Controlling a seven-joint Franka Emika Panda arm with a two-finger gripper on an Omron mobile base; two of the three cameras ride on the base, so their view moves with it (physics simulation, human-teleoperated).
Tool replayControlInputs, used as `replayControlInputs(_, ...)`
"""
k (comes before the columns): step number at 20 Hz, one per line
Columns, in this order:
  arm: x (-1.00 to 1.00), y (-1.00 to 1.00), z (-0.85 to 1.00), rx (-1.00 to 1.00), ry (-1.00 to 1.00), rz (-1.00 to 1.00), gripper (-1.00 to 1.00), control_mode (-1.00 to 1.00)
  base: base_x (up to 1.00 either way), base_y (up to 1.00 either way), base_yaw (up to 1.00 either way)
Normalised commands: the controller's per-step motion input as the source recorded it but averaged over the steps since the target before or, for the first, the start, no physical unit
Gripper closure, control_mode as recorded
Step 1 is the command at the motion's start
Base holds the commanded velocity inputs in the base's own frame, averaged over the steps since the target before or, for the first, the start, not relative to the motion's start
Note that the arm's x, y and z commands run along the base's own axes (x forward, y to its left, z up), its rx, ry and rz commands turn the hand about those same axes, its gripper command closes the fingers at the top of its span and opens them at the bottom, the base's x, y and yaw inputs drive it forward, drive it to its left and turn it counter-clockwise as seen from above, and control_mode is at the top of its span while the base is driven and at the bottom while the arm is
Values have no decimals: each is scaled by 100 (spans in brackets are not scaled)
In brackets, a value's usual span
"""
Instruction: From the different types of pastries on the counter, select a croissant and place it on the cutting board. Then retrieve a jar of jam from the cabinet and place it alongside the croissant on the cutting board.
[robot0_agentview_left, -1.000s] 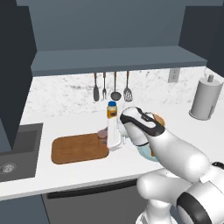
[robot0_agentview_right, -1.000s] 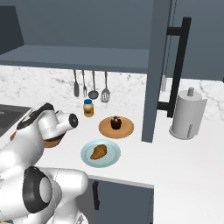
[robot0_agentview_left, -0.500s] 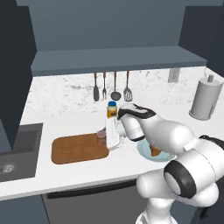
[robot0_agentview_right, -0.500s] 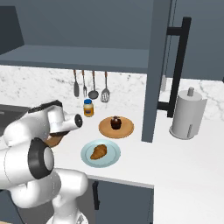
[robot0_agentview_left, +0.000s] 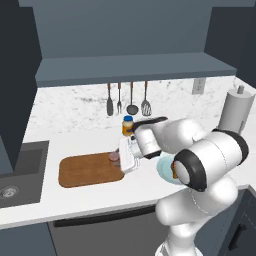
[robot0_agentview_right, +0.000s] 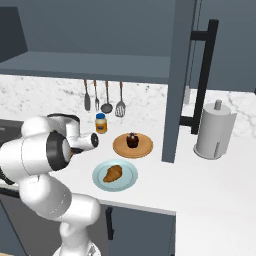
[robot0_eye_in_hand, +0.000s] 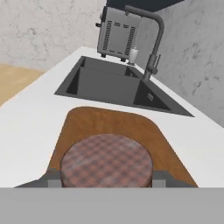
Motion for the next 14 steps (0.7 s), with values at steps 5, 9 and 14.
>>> replayControlInputs(5,38,8,-28,0,0,0,100,-100,0,0,0)
replayControlInputs(9,33,11,-19,0,0,0,100,-100,0,0,0)
replayControlInputs(14,33,20,-22,0,2,0,100,-100,0,0,0)
